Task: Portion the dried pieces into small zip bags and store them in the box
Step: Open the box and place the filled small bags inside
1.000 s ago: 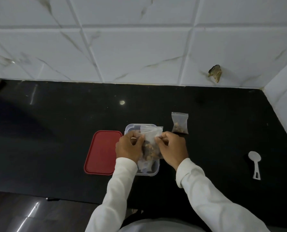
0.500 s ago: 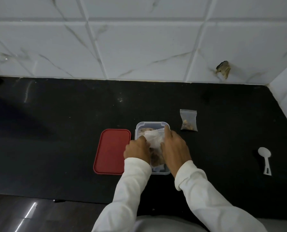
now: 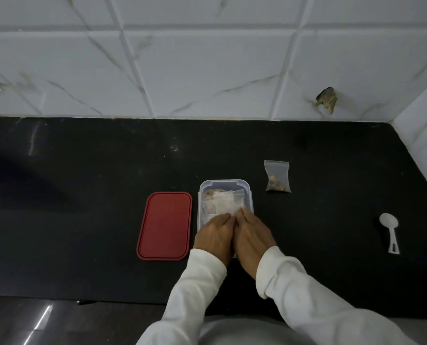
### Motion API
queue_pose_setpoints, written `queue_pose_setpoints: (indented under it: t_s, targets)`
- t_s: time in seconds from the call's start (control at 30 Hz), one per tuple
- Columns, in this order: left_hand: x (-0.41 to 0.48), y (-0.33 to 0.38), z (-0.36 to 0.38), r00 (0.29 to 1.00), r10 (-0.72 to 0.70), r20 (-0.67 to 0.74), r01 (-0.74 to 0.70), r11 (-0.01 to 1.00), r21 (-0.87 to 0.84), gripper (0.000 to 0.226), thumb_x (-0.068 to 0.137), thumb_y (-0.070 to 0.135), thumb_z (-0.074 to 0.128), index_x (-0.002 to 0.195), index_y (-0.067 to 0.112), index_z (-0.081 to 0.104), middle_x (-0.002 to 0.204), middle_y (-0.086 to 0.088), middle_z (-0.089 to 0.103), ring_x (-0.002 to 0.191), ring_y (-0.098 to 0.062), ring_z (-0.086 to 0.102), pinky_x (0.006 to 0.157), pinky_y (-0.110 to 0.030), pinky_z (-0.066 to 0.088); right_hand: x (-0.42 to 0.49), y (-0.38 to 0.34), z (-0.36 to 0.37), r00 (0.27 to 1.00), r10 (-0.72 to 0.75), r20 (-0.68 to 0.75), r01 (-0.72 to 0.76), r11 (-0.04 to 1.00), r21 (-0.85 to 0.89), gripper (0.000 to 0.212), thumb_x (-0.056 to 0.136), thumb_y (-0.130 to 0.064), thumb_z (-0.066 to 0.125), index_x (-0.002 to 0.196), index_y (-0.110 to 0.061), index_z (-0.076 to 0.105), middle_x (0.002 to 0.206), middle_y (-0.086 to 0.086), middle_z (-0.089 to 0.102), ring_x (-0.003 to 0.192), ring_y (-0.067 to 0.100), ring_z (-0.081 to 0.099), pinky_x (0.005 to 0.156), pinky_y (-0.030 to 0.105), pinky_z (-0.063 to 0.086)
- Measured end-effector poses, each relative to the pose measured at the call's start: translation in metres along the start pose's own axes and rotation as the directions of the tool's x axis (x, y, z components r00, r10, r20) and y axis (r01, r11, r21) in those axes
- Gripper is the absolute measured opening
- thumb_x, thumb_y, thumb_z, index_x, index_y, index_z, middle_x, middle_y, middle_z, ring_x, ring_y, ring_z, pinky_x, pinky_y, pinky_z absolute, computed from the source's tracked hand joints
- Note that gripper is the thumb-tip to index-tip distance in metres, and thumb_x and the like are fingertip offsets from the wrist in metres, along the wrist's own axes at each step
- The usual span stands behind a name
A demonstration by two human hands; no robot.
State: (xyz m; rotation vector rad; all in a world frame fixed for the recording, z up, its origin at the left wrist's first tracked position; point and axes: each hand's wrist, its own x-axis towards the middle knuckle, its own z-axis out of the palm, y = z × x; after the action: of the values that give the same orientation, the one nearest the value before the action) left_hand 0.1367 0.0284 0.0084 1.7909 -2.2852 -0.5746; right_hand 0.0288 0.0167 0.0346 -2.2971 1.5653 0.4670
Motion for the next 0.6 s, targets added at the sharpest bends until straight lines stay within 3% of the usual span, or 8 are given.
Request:
queue_pose_setpoints:
  t_s: [0.07, 0.13, 0.27, 0.33, 0.43, 0.6]
  targets:
    - [0.001, 0.003, -0.003, 0.992, -0.068, 0.104, 0.064, 0.997, 0.040, 0.052, 0.085, 0.016, 0.072, 0.135, 0.012, 0.058, 0.136, -0.006, 0.060, 0.119, -0.025, 0.063, 0.091, -0.037, 0.054, 0.002, 0.001, 0.002, 1.000, -0.015, 0.014, 0.015, 1.000, -0.016, 0.054, 0.102, -0.022, 0.039, 0.150, -0.002, 0.022, 0.157, 0.018, 0.020, 0.147, 0.032, 0.011, 0.120, 0.038, 0.014]
    - [0.003, 0.000, -0.002, 0.956, -0.118, 0.270, 0.090, 0.989, 0.113, 0.064, 0.097, 0.022, 0.057, 0.154, 0.011, 0.029, 0.160, -0.007, 0.031, 0.144, -0.024, 0.037, 0.109, -0.038, 0.041, 0.004, 0.004, 0.004, 0.997, -0.067, 0.040, 0.071, 0.993, -0.099, 0.059, 0.102, -0.026, 0.039, 0.151, -0.001, 0.017, 0.157, 0.022, 0.016, 0.148, 0.035, 0.007, 0.121, 0.041, 0.013]
    - [0.007, -0.001, -0.003, 0.890, -0.138, 0.435, 0.069, 0.983, 0.171, 0.076, 0.103, 0.029, 0.045, 0.157, 0.003, -0.001, 0.167, -0.015, -0.001, 0.154, -0.024, 0.004, 0.124, -0.033, 0.013, 0.013, 0.006, 0.004, 0.992, -0.074, 0.097, 0.088, 0.985, -0.147, 0.066, 0.103, -0.031, 0.035, 0.152, -0.002, 0.004, 0.159, 0.023, 0.006, 0.148, 0.036, 0.002, 0.121, 0.043, 0.010]
    - [0.008, -0.001, -0.003, 0.866, -0.146, 0.478, 0.054, 0.978, 0.201, 0.076, 0.105, 0.030, 0.042, 0.156, 0.000, -0.006, 0.166, -0.018, -0.005, 0.154, -0.025, -0.001, 0.125, -0.032, 0.006, 0.016, 0.006, 0.002, 0.989, -0.072, 0.133, 0.091, 0.986, -0.139, 0.069, 0.102, -0.033, 0.036, 0.153, -0.003, 0.001, 0.160, 0.021, 0.003, 0.148, 0.034, 0.000, 0.121, 0.043, 0.010]
    - [0.011, -0.001, -0.005, 0.862, -0.167, 0.479, 0.095, 0.981, 0.171, 0.080, 0.103, 0.031, 0.048, 0.157, 0.004, -0.004, 0.167, -0.014, -0.004, 0.155, -0.025, 0.001, 0.125, -0.036, 0.011, 0.014, 0.010, 0.001, 0.987, -0.114, 0.116, 0.126, 0.987, -0.099, 0.070, 0.101, -0.034, 0.040, 0.153, -0.004, 0.004, 0.160, 0.021, 0.004, 0.149, 0.034, -0.001, 0.121, 0.043, 0.011]
    - [0.015, 0.016, -0.017, 0.937, -0.155, 0.314, 0.089, 0.973, 0.213, 0.070, 0.103, 0.029, 0.047, 0.158, 0.009, 0.009, 0.167, -0.013, 0.004, 0.154, -0.028, 0.006, 0.125, -0.040, 0.009, -0.013, 0.027, -0.009, 0.990, -0.134, -0.035, 0.137, 0.986, 0.099, 0.074, 0.096, -0.031, 0.055, 0.152, -0.005, 0.015, 0.160, 0.018, 0.004, 0.149, 0.030, 0.005, 0.119, 0.040, 0.023]
